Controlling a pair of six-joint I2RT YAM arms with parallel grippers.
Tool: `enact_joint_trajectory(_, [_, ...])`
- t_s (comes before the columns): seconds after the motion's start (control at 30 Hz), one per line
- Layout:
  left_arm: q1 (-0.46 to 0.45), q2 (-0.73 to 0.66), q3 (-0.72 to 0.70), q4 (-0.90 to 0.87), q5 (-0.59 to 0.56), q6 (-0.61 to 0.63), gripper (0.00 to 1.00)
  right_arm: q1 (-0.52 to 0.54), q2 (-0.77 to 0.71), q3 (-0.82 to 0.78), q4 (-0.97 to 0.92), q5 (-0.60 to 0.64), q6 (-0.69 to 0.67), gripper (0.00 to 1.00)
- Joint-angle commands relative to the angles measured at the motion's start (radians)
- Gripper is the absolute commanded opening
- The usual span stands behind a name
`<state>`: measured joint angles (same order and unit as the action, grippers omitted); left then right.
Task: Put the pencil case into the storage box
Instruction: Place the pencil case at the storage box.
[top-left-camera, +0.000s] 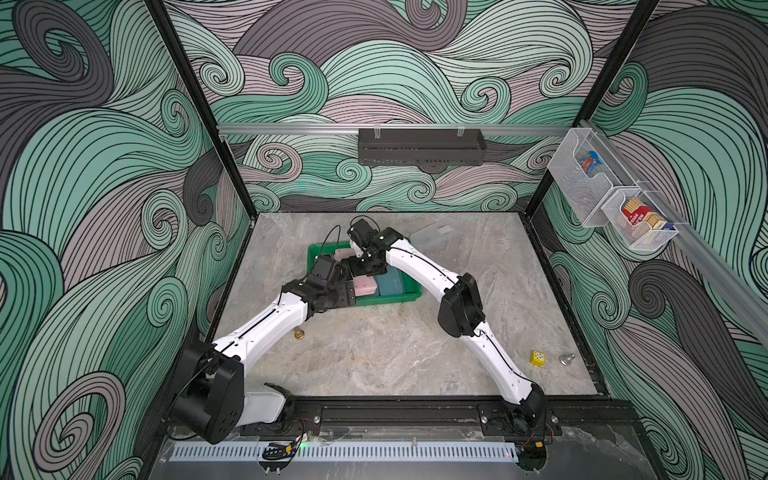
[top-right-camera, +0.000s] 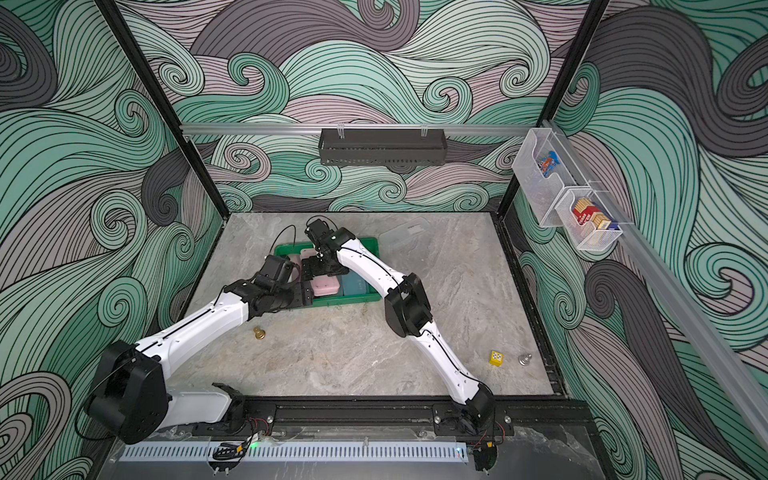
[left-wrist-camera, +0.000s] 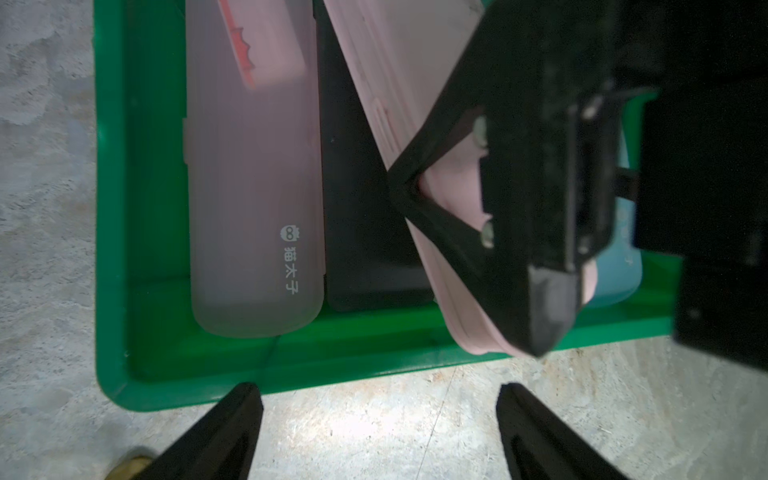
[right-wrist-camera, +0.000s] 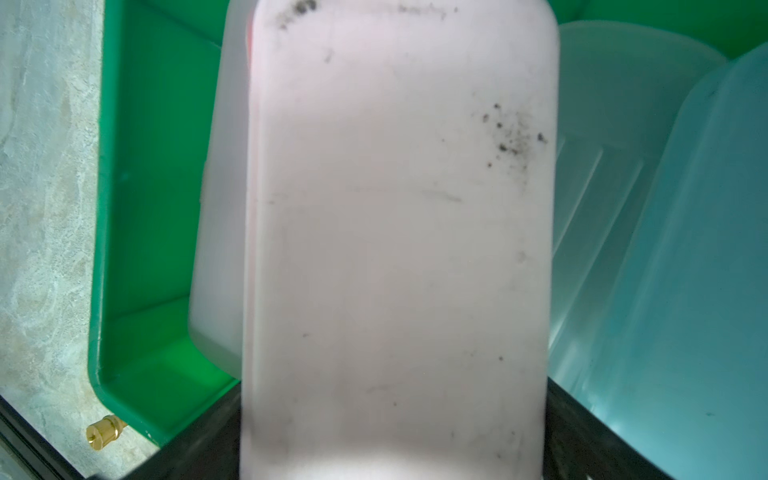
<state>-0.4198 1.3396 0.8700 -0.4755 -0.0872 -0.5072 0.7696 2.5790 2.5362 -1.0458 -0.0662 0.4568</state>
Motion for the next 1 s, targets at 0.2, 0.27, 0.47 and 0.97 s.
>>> enact_joint_trajectory(0.2, [0.006, -0.007, 0.069, 0.067, 0.006, 0.0, 0.92, 0.007, 0.014, 0.028, -0.009, -0.044, 0.016, 0.99])
enact_joint_trajectory(0.27, [0.006, 0.0, 0.07, 0.091, 0.012, 0.004, 0.92, 0.008, 0.016, 0.029, -0.009, -0.053, 0.019, 0.99])
enact_joint_trajectory(0.47, [0.006, 0.045, 0.063, 0.127, -0.028, 0.013, 0.92, 0.006, 0.013, 0.038, -0.007, -0.078, 0.025, 0.99])
enact_joint_trajectory(0.97, [0.018, 0.193, 0.056, 0.057, -0.239, 0.01, 0.92, -0.022, -0.064, -0.012, -0.01, -0.08, 0.017, 0.99])
